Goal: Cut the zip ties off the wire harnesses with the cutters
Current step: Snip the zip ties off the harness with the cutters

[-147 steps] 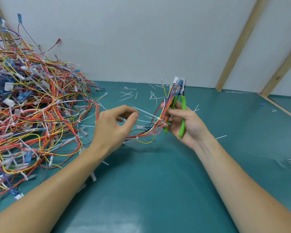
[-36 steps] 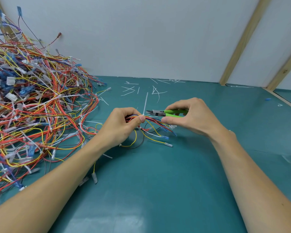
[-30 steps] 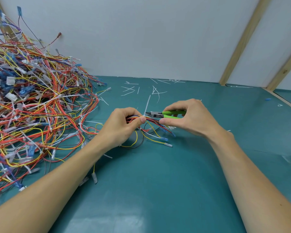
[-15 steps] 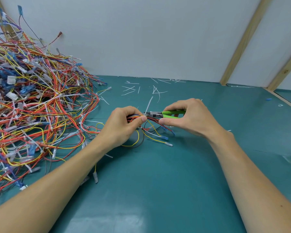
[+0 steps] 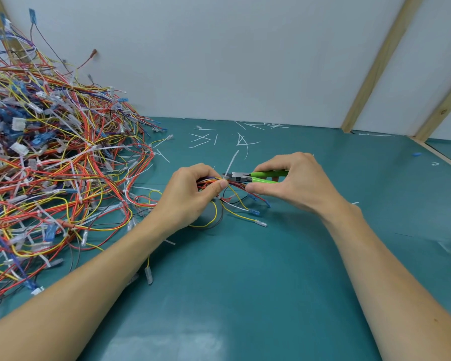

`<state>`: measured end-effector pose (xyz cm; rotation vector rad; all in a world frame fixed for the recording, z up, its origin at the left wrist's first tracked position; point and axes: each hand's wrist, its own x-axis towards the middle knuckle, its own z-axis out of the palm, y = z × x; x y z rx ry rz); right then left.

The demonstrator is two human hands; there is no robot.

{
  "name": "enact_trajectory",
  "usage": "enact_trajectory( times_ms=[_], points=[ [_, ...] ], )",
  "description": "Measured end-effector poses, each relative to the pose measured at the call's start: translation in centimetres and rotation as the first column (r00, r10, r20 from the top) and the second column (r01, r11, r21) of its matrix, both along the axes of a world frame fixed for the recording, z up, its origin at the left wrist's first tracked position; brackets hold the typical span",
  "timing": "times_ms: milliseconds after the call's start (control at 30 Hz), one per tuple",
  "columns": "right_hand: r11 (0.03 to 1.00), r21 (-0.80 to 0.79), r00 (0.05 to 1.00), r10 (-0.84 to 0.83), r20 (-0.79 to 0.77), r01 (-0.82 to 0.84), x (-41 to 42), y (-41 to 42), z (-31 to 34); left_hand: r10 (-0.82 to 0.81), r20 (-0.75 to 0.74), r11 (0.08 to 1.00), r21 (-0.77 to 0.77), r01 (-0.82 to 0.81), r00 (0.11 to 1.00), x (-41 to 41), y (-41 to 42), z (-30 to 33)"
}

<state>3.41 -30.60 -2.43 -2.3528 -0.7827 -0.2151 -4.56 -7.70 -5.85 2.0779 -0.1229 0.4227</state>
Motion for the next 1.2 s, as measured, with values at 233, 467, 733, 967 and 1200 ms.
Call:
enact_trajectory(
  times_ms=[233, 467, 733, 967, 1200],
  points=[
    [1.0, -0.019, 0.998, 0.011, -0.055, -0.012, 0.06, -0.17, 0.09, 0.021, -0.011, 0.999, 0.028, -0.02, 1.0, 0.02, -0.06, -0.21],
    [0.998, 0.014, 0.993, 0.063, -0.101, -0.061, -0.47, -0.08, 0.28, 0.012, 0.001, 0.999, 0.037, -0.012, 1.0, -0.21, -0.17, -0.18],
    [0.997, 0.007, 0.987, 0.075, -0.14, -0.075, -0.7, 0.0, 0.51, 0.019, 0.003, 0.998, 0.055, -0.019, 1.0, -0.26, -0.16, -0.2],
    [0.996, 0.011, 0.985, 0.085, -0.149, -0.085, -0.82, 0.17, 0.61, 0.02, 0.012, 0.998, 0.06, -0.02, 1.0, -0.25, -0.15, -0.21],
    [0.997, 0.021, 0.986, 0.082, -0.147, -0.08, -0.83, 0.26, 0.66, 0.015, 0.01, 0.998, 0.059, -0.015, 1.0, -0.24, -0.12, -0.23]
  ],
)
